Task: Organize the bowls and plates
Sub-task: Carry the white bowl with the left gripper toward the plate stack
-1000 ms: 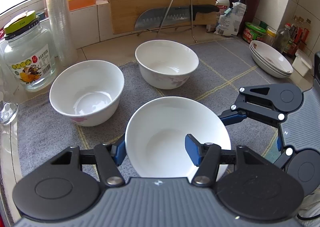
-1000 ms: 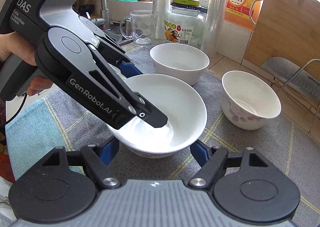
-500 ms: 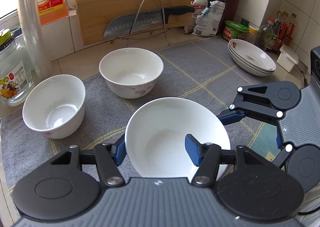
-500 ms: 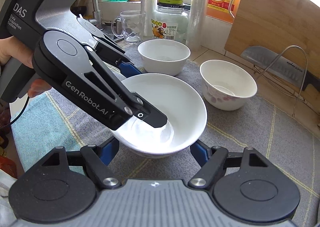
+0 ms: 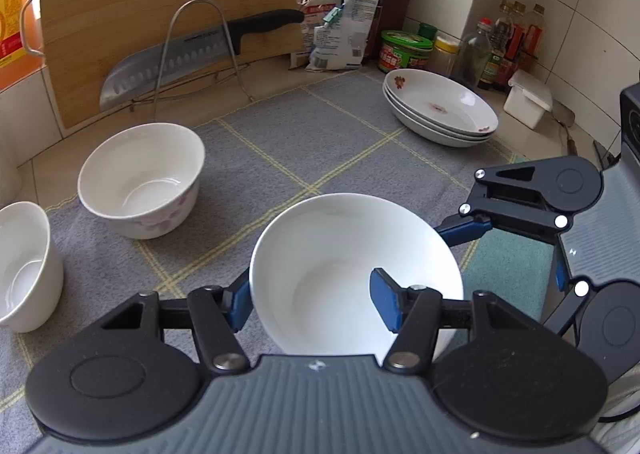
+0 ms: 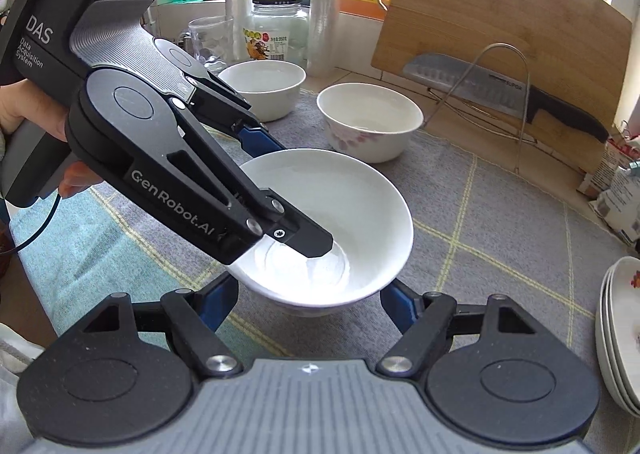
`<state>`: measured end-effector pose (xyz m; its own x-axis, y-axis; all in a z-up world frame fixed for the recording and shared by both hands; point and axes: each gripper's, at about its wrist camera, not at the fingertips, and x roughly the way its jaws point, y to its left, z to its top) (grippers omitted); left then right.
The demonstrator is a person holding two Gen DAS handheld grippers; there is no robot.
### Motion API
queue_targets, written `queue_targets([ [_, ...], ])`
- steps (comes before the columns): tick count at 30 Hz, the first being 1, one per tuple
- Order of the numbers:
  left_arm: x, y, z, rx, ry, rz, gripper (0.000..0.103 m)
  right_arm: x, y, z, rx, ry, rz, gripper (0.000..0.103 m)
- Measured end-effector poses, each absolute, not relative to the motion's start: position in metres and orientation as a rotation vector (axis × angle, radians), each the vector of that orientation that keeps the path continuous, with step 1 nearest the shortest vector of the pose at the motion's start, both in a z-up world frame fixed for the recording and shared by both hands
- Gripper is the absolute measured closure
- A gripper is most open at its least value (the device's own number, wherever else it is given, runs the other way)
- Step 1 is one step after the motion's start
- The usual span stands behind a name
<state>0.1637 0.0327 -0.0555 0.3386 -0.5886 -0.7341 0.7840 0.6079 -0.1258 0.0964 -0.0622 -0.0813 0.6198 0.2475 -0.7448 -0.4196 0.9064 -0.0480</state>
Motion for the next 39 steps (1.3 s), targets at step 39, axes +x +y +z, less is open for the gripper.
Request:
queue_targets([
  [39, 0.154, -0.015, -0.074, 0.27, 0.877, -0.969, 0.044, 0.081, -0.101, -0.089, -0.161, 0.898, 0.329, 0.021],
])
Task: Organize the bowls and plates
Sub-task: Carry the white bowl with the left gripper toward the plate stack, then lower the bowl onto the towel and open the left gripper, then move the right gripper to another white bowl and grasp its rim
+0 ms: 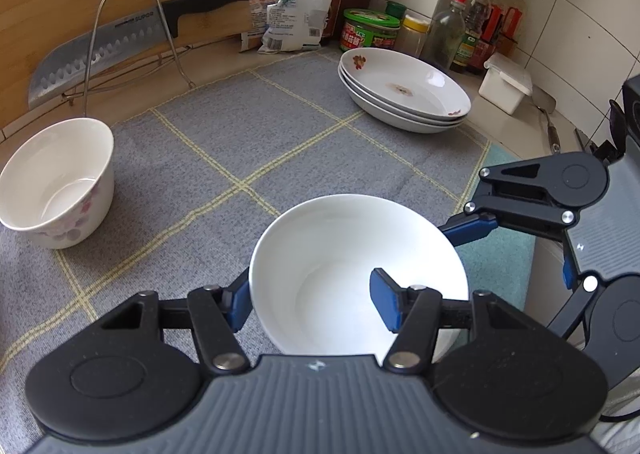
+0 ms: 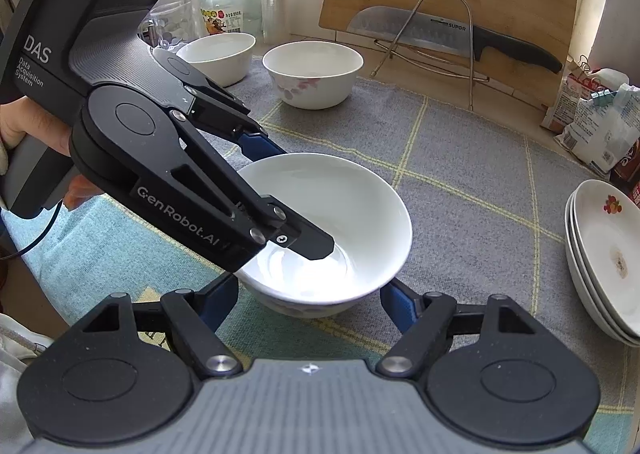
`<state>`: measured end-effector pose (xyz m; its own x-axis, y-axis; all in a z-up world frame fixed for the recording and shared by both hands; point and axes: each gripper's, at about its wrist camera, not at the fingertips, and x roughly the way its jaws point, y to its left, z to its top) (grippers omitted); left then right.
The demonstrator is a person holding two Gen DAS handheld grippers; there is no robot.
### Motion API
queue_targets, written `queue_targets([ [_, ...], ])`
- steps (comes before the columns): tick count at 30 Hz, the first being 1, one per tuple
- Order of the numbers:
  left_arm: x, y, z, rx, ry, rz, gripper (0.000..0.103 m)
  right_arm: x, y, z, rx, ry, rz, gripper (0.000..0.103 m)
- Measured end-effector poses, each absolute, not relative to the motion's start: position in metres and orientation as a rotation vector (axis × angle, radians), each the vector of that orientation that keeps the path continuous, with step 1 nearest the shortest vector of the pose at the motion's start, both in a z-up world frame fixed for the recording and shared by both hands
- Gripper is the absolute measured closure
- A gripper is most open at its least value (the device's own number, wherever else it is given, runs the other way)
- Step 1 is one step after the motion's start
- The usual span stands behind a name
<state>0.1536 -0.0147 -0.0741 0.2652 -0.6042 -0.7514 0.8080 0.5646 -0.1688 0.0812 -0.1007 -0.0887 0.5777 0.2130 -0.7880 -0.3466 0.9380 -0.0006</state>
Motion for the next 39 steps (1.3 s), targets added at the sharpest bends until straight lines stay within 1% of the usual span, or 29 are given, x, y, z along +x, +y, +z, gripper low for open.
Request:
queue_targets([
  [4, 0.152, -0.014, -0.075, 0.274, 0.877, -0.971, 0.044, 0.081, -0.1, -0.09, -0.157, 0.903, 0.327, 0.021],
  [6, 0.151, -0.014, -0.075, 0.273, 0.873, -0.973, 0.042, 0.081, -0.101, -0.091, -0.152, 0.905, 0.325, 0.021],
  [7, 0.151, -0.015, -0.075, 0.269, 0.871, -0.979, 0.038, 0.081, -0.101, -0.092, -0.146, 0.907, 0.326, 0.021],
  [8, 0.15, -0.015, -0.074, 0.265, 0.865, -0.983, 0.03, 0.081, -0.102, -0.092, -0.138, 0.909, 0.329, 0.02],
  [9, 0.148, -0.015, -0.073, 0.264, 0.854, -0.977, 0.026, 0.081, -0.103, -0.093, -0.131, 0.91, 0.333, 0.015],
  [10, 0.147, -0.015, -0.072, 0.267, 0.843, -0.97, 0.018, 0.081, -0.103, -0.094, -0.136, 0.913, 0.334, 0.013],
  [11, 0.146, -0.014, -0.07, 0.271, 0.828, -0.966, 0.015, 0.08, -0.103, -0.094, -0.141, 0.91, 0.331, 0.012],
  [13, 0.146, -0.012, -0.067, 0.27, 0.812, -0.955, 0.012, 0.078, -0.104, -0.093, -0.133, 0.898, 0.325, 0.006],
  [14, 0.146, -0.01, -0.066, 0.265, 0.807, -0.948, 0.012, 0.077, -0.106, -0.091, -0.121, 0.888, 0.325, 0.0],
  [21, 0.14, 0.006, -0.049, 0.261, 0.704, -0.853, 0.008, 0.072, -0.118, -0.074, -0.075, 0.854, 0.318, 0.0],
  [23, 0.138, 0.013, -0.045, 0.255, 0.68, -0.817, 0.005, 0.072, -0.12, -0.069, -0.066, 0.843, 0.312, 0.0],
  [27, 0.133, 0.027, -0.043, 0.27, 0.63, -0.723, 0.003, 0.075, -0.125, -0.061, -0.044, 0.832, 0.298, 0.0],
  [34, 0.133, 0.057, -0.051, 0.275, 0.623, -0.596, 0.002, 0.091, -0.12, -0.052, -0.033, 0.826, 0.297, 0.0],
  [39, 0.141, 0.077, -0.059, 0.27, 0.632, -0.558, 0.002, 0.112, -0.113, -0.045, 0.031, 0.833, 0.29, 0.0],
])
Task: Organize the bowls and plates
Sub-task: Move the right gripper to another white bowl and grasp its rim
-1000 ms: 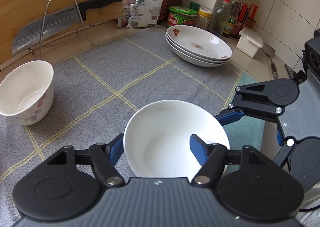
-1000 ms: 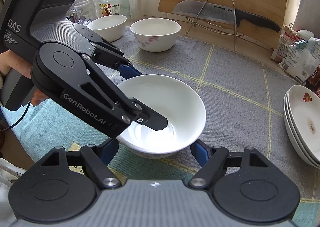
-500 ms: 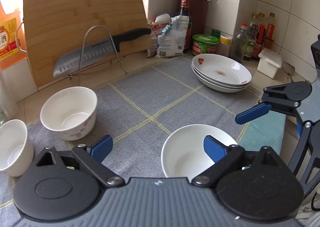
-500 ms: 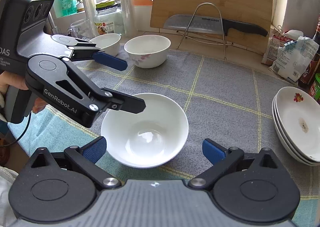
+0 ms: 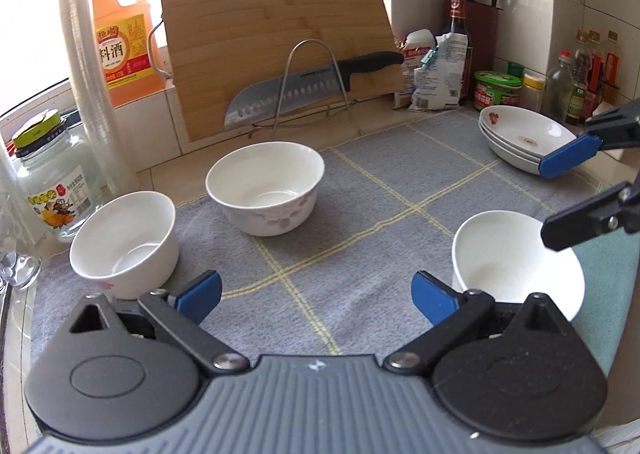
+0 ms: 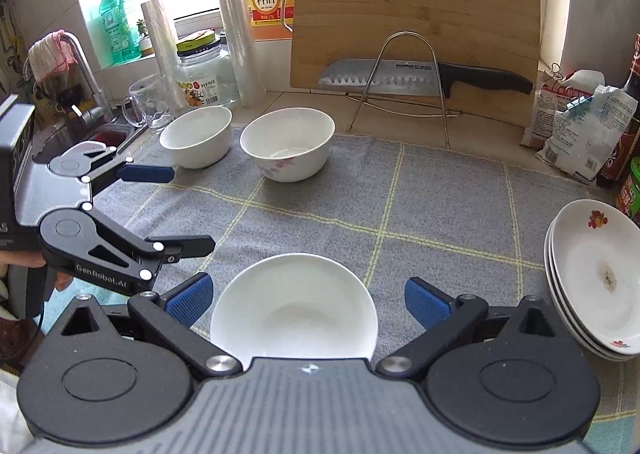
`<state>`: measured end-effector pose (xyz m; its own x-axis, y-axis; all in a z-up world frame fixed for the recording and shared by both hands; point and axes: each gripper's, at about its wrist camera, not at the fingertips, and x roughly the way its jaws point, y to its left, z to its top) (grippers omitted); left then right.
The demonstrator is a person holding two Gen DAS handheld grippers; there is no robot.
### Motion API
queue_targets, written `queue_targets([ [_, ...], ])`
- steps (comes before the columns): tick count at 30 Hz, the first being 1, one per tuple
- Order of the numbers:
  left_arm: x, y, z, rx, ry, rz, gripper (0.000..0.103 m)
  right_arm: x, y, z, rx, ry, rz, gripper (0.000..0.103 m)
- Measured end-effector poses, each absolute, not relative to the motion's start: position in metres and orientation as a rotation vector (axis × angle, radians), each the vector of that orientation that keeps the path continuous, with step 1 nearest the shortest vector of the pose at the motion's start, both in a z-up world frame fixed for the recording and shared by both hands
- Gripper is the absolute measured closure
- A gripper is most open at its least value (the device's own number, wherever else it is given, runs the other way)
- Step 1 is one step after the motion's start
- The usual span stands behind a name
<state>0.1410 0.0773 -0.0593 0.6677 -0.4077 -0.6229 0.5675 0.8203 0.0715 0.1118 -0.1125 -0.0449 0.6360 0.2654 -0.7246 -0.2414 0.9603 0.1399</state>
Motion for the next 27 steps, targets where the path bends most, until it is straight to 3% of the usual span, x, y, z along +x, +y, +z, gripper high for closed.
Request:
queue_targets([
  [16, 0.182, 0.067, -0.072, 0.227, 0.59, -0.413, 0.002, 0.206, -0.099, -0.031, 0.084, 0.893, 0.403, 0.0],
  [27, 0.212, 0.046, -0.089, 0.267, 0.601, -0.388, 0.002, 0.268, -0.09, -0.052, 0.092, 0.94, 0.465, 0.0],
])
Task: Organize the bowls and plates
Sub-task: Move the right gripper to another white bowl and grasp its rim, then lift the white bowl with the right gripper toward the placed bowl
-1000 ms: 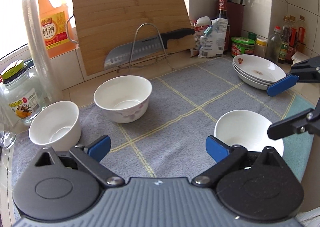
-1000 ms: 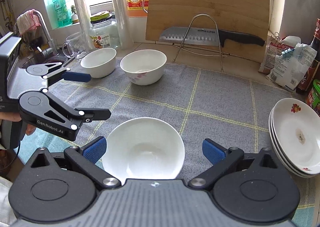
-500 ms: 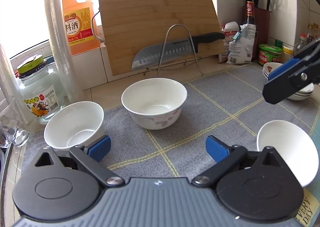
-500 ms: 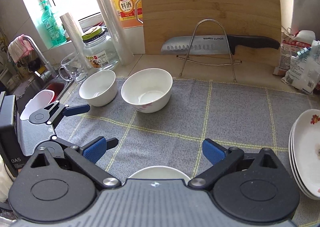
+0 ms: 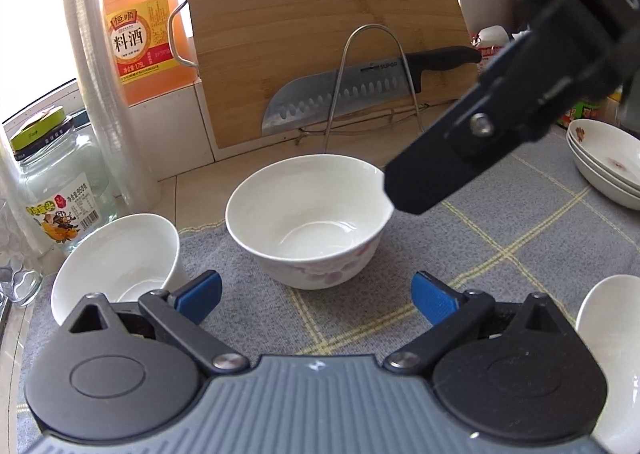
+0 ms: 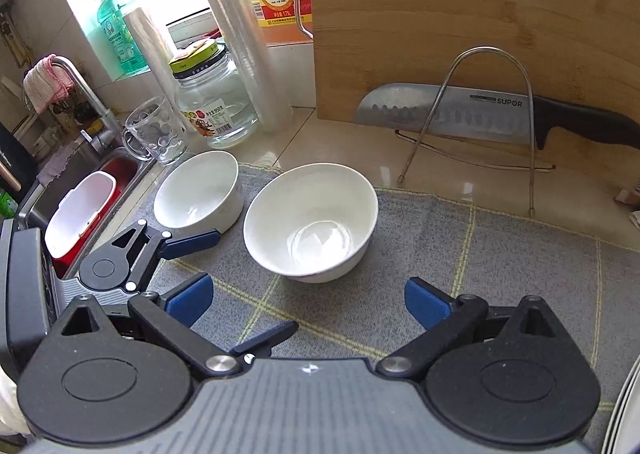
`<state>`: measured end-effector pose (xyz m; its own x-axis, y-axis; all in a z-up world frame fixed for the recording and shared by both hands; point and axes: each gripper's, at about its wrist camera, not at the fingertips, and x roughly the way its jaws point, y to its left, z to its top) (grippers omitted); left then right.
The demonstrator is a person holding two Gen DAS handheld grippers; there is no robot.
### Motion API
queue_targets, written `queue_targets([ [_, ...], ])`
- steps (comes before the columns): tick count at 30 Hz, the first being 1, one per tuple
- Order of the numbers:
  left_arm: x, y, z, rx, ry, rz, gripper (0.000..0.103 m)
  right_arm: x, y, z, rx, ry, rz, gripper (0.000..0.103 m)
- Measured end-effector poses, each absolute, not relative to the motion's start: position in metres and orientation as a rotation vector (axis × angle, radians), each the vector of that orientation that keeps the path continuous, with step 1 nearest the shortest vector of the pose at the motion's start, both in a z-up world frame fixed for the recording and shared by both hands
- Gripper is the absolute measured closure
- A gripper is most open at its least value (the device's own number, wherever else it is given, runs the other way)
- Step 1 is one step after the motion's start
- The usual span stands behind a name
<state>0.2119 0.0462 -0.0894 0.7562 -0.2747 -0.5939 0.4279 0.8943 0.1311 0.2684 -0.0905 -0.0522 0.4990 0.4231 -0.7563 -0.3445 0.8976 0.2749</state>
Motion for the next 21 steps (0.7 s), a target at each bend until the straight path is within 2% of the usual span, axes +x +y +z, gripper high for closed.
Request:
queue_targets([
  [14, 0.237, 0.046, -0.097, 0.254, 0.601, -0.398, 0.005, 0.324, -0.074, -0.068, 0.078, 0.972, 0.511, 0.003],
  [21, 0.244, 0.046, -0.098, 0.239, 0.605, -0.418, 0.006, 0.344, -0.066, -0.077, 0.061, 0.99, 0.52, 0.008],
])
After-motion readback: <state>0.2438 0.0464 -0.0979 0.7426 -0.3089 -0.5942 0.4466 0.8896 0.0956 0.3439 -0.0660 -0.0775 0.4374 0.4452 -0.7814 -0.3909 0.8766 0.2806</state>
